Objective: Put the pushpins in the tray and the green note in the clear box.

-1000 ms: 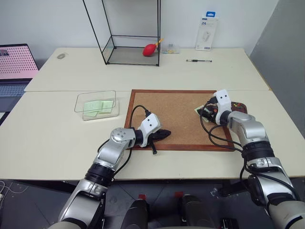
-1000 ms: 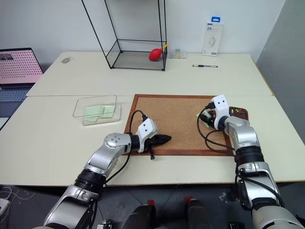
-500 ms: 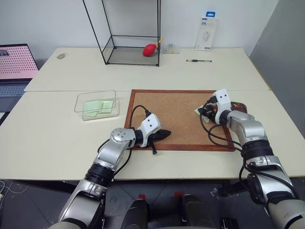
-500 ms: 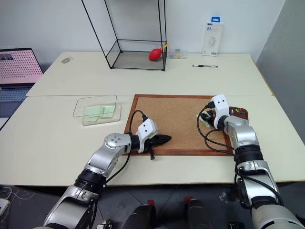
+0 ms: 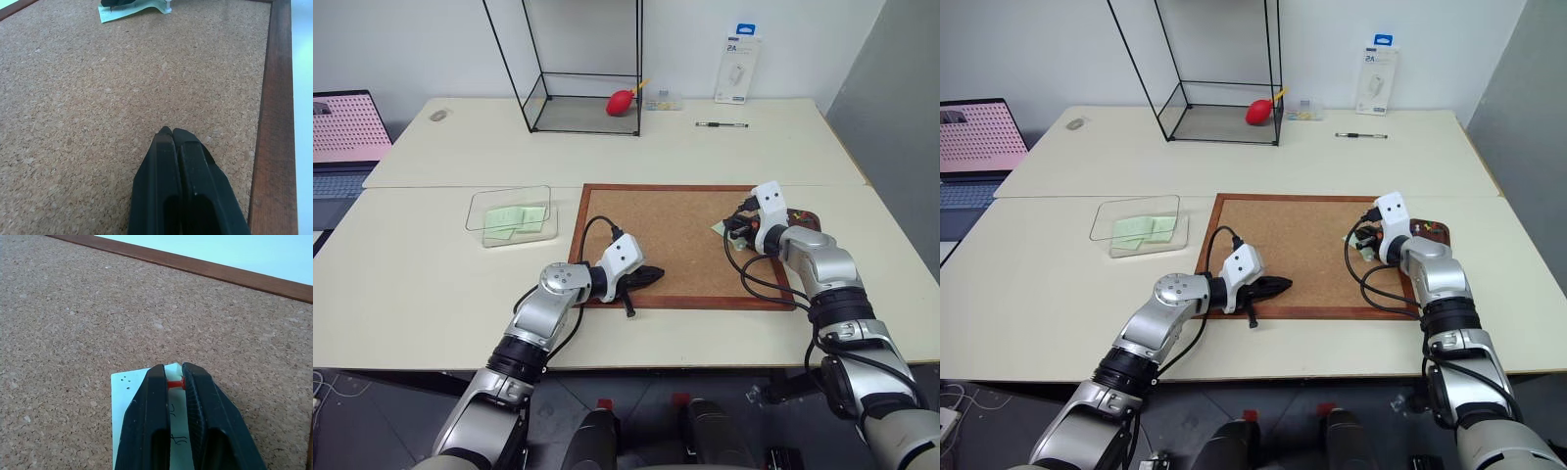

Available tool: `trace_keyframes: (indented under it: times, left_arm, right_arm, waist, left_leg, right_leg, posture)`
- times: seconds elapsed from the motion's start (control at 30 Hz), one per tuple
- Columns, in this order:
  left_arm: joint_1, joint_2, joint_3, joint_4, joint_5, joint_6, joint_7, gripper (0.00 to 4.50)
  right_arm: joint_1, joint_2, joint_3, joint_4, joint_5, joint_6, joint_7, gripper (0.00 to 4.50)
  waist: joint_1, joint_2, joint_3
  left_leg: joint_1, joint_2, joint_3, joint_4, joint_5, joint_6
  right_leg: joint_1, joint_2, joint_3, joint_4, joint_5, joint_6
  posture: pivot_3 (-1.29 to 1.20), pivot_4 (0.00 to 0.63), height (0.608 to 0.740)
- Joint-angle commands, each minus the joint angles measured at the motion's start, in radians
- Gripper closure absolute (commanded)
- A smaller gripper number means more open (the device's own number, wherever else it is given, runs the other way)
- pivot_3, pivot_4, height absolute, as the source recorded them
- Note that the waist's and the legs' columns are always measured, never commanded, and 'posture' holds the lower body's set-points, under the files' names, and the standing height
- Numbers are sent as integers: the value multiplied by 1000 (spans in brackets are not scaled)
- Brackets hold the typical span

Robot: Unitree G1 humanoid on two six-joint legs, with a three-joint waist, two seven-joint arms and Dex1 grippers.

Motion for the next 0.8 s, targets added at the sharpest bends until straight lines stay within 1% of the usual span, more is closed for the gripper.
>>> trace_keyframes:
  times: [0.03,0.43,0.67,0.73,0.8]
  left_arm:
    - [17,16,-14,23,24,6,-5,4500]
    - [25,13,-13,17,22,8,-1,4500]
    - [32,18,-12,13,23,4,0,4500]
    - [33,21,-14,15,26,0,-2,4500]
    - [34,23,-15,17,28,-5,-3,4500]
  right_arm:
    - [-11,-4,-18,-76,21,-14,18,4337]
    - [1,-52,-41,-166,34,28,37,4338]
    - [58,-162,-107,-223,36,59,22,4338]
    - [95,-208,-127,-197,12,53,-5,4338]
    - [119,-231,-134,-178,-1,43,-24,4338]
  waist:
    - [0,0,0]
    - [0,0,0]
    - [1,0,0]
    - [0,0,0]
    - [1,0,0]
  left_leg:
    - [0,0,0,0,0,0]
    - [0,0,0,0,0,0]
    - [0,0,0,0,0,0]
    - [0,0,0,0,0,0]
    - [0,0,0,0,0,0]
  right_leg:
    - [0,0,0,0,0,0]
    - [0,0,0,0,0,0]
    - [0,0,0,0,0,0]
    - [0,0,0,0,0,0]
    - [0,0,0,0,0,0]
  posture:
    - [0,150,740]
    - [0,150,740]
    - [0,150,740]
    - [0,150,740]
    - [0,150,740]
